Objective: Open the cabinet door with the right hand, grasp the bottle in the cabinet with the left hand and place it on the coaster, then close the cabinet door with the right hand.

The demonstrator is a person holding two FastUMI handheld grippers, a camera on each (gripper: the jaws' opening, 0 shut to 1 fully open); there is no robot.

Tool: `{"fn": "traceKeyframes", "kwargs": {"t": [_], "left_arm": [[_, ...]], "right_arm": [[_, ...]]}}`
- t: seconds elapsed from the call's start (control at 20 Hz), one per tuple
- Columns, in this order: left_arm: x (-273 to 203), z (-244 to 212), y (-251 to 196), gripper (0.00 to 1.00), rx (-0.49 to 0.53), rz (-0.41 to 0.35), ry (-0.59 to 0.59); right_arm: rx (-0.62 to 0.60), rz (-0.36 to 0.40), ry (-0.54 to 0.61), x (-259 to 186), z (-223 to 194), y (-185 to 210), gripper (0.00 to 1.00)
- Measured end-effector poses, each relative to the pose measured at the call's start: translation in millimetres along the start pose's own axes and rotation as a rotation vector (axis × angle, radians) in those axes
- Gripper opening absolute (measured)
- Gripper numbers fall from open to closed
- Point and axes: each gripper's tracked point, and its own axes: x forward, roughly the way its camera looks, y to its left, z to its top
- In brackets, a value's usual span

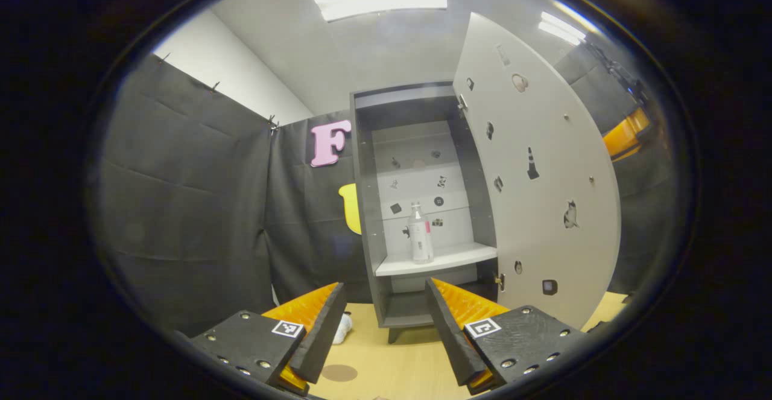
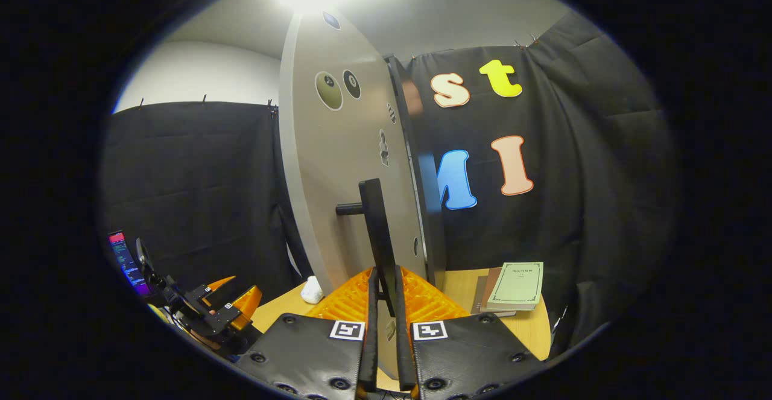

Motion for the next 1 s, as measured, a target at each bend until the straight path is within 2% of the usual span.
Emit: {"fn": "traceKeyframes", "kwargs": {"t": [0.2, 0.25, 0.3, 0.45, 0.5, 0.6, 0.65, 0.7, 0.75, 1.0], "left_arm": [[40.4, 10.6, -6.1, 0.81, -0.006, -0.048, 0.012], [52.9, 13.6, -9.4, 0.82, -0.006, -0.060, 0.010], [65.7, 17.3, -12.3, 0.80, -0.009, -0.071, 0.007], [104.2, 25.8, -29.7, 0.80, -0.056, -0.115, 0.005], [117.1, 31.1, -35.0, 0.82, -0.074, -0.130, 0.000], [145.0, 41.5, -42.2, 0.82, -0.092, -0.155, -0.013], [157.6, 46.0, -44.3, 0.82, -0.094, -0.166, -0.019], [170.4, 48.9, -46.3, 0.81, -0.095, -0.178, -0.021], [183.0, 51.5, -49.4, 0.81, -0.099, -0.194, -0.020], [243.1, 48.8, -61.4, 0.80, -0.111, -0.243, -0.003]], "right_arm": [[-0.076, -0.211, -0.052, -25.9, 7.4, -60.6, 0.14], [-0.090, -0.259, -0.056, -28.7, 4.7, -72.5, 0.07], [-0.096, -0.301, -0.055, -34.1, 1.4, -83.3, 0.21], [-0.079, -0.431, -0.069, -41.7, -5.0, -118.0, 0.94], [-0.067, -0.457, -0.076, -42.2, -5.7, -126.7, 0.92], [-0.032, -0.501, -0.097, -45.5, -4.3, -137.9, 1.00], [-0.019, -0.517, -0.110, -45.0, -3.4, -142.6, 0.92], [-0.012, -0.535, -0.116, -45.2, -3.1, -147.6, 0.92], [-0.012, -0.558, -0.118, -46.0, -3.4, -152.1, 0.98], [-0.046, -0.641, -0.105, -44.3, -6.1, -168.8, 0.98]]}}
